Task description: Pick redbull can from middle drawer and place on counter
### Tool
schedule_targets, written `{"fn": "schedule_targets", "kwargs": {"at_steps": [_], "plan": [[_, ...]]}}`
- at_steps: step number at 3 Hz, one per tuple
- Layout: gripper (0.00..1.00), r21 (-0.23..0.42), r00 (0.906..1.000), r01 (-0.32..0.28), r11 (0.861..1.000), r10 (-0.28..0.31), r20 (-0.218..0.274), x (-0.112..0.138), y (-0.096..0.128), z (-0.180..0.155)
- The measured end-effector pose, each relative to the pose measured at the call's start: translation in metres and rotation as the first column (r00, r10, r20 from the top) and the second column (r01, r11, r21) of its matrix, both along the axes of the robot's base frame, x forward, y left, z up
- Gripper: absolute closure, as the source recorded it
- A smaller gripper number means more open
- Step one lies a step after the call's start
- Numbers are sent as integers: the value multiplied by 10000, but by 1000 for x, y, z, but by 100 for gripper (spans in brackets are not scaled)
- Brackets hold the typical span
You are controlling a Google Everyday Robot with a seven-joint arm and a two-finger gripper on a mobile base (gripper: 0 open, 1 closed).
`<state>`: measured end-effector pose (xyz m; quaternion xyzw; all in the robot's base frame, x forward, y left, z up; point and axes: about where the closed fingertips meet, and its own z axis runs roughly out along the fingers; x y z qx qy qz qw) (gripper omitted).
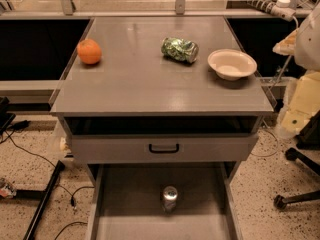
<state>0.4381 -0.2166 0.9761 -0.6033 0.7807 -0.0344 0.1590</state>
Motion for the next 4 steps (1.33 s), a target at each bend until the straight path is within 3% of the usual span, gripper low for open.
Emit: {"fn": "schedule_targets", "kwargs": {"at_steps": [1, 2, 4], "plan": [[0, 26, 9999, -31, 10000, 31, 124, -2, 2, 0], [0, 334, 9972, -530, 9980, 512, 545, -26, 18, -11], [0, 2100, 9951, -986, 9727, 948, 285, -76, 40, -121]]}}
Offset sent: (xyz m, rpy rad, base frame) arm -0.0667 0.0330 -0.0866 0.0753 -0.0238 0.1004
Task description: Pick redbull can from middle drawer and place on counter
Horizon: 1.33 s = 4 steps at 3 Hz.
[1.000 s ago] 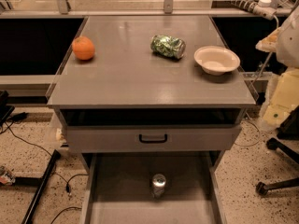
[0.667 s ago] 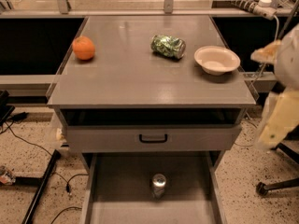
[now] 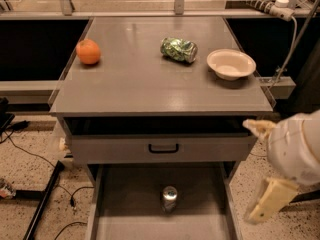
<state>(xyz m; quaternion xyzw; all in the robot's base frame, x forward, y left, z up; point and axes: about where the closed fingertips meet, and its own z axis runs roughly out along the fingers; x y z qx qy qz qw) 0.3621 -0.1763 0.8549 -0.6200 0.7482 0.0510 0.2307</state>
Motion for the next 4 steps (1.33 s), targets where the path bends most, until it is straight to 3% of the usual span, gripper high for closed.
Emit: {"fn": "schedule_targets", "kwargs": {"at_steps": [1, 2, 3, 4], "plan": [[0, 601, 9957, -287, 9978, 338, -864, -23, 14, -87], [0, 555, 9930, -263, 9981, 324, -1136, -33, 13, -101], [0, 560, 9933, -270, 9981, 331, -1110, -32, 13, -100], [0, 997, 9924, -497, 9938, 603, -1068, -30, 27, -114]]}}
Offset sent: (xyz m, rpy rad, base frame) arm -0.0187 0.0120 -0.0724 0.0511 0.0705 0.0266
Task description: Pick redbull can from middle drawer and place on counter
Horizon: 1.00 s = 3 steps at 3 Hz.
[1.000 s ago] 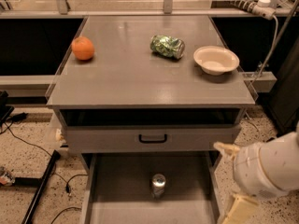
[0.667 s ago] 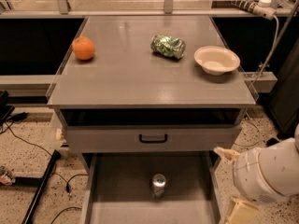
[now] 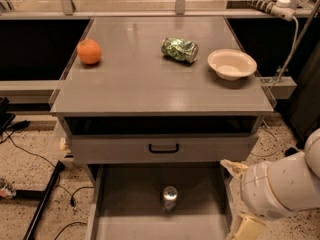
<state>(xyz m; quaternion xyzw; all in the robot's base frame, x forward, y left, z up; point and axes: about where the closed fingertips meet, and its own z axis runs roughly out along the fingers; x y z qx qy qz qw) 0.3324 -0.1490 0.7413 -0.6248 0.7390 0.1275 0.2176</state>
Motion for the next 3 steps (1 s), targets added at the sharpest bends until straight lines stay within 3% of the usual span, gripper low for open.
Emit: {"fn": "schedule_targets", "kwargs": {"at_steps": [1, 3], "plan": [[0, 405, 9995, -129, 9991, 118, 283, 5, 16, -36], [0, 1644, 9924, 519, 9850, -692, 1013, 47, 22, -132]]}}
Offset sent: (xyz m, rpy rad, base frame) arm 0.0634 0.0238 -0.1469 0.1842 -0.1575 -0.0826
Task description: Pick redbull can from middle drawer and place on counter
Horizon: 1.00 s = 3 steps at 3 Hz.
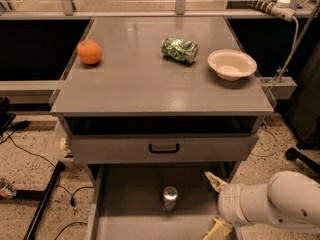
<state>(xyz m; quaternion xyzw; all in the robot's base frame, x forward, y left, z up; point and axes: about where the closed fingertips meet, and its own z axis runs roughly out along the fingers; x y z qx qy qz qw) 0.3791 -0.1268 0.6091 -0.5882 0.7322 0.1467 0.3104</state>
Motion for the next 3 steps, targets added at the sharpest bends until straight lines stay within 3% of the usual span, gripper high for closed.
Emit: {"fn": "schedule_targets", "kwargs": {"at_steps": [1, 3], "plan": [[0, 730, 9999, 104, 9973, -95, -139, 15, 1, -48], [0, 2328, 9914, 420, 9716, -116, -1305, 28, 3, -134]]}}
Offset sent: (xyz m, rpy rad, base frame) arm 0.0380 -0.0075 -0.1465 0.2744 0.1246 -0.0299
